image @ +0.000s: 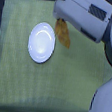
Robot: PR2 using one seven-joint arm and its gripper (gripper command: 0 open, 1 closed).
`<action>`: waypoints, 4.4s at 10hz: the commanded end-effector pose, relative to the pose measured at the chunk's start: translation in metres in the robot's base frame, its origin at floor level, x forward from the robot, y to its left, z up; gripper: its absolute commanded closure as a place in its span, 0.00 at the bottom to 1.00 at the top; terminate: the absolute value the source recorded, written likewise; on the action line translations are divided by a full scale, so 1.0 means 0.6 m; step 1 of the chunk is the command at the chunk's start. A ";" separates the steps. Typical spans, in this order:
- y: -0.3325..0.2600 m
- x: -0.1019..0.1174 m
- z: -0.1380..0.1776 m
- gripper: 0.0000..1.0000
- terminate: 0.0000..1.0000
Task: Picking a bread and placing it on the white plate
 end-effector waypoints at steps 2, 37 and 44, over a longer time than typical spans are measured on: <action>0.239 -0.073 -0.034 1.00 0.00; -0.039 -0.049 0.123 0.00 0.00; -0.298 -0.081 0.137 0.00 0.00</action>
